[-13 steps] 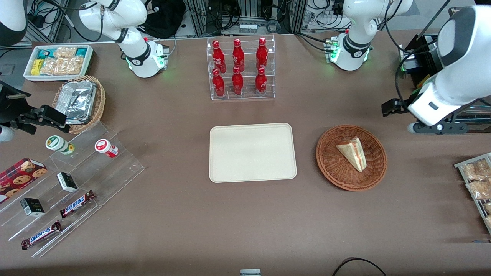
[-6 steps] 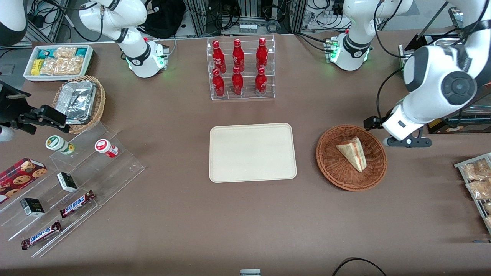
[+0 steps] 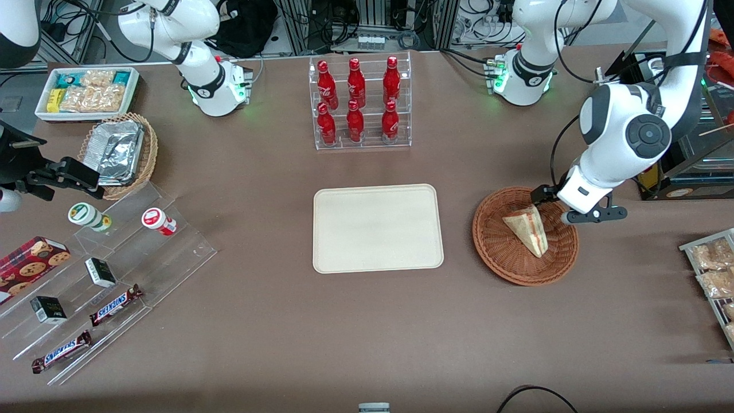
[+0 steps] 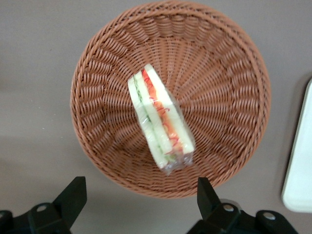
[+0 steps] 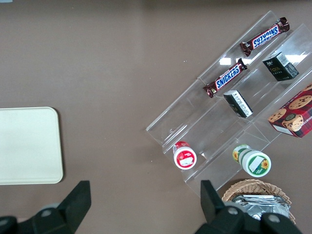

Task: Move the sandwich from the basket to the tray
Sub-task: 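Move the left gripper over the sandwich in the wicker basket, then lower the left gripper and close it on the wrapped sandwich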

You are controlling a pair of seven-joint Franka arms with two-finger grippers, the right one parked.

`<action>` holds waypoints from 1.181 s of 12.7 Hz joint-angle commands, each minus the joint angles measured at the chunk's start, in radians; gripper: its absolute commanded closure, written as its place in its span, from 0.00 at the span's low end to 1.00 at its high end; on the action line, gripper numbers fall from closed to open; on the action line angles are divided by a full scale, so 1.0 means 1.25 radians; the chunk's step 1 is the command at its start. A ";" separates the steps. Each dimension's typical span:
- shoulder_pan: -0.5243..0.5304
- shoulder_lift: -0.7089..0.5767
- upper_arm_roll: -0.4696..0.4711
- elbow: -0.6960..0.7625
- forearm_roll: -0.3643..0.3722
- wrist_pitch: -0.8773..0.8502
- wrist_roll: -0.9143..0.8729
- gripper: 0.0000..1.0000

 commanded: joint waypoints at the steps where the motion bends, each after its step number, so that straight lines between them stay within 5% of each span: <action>1: -0.027 -0.008 -0.001 -0.058 -0.002 0.090 -0.145 0.00; 8: -0.051 0.056 0.000 -0.068 -0.002 0.177 -0.477 0.00; 15: -0.044 0.121 0.002 -0.054 0.008 0.210 -0.470 0.00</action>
